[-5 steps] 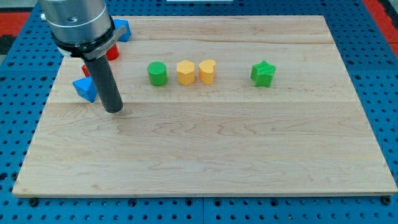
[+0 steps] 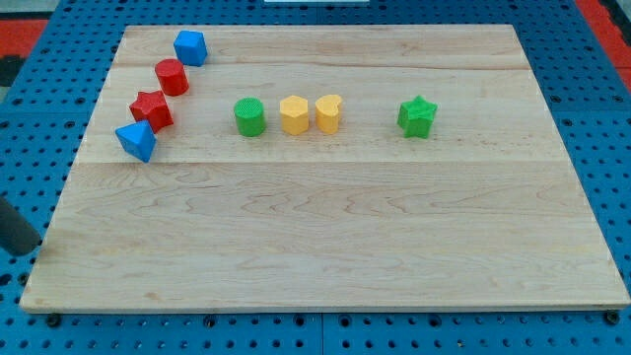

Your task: Push the blue triangle to the red star

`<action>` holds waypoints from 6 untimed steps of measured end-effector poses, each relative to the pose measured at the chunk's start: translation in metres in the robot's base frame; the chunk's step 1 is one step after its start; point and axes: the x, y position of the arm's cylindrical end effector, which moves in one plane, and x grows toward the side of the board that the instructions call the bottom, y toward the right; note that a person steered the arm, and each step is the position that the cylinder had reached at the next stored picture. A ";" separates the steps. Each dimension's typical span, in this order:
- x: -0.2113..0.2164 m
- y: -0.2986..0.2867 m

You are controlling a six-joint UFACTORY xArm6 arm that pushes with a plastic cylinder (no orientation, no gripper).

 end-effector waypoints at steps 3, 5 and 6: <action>-0.013 0.000; -0.054 0.045; -0.114 0.075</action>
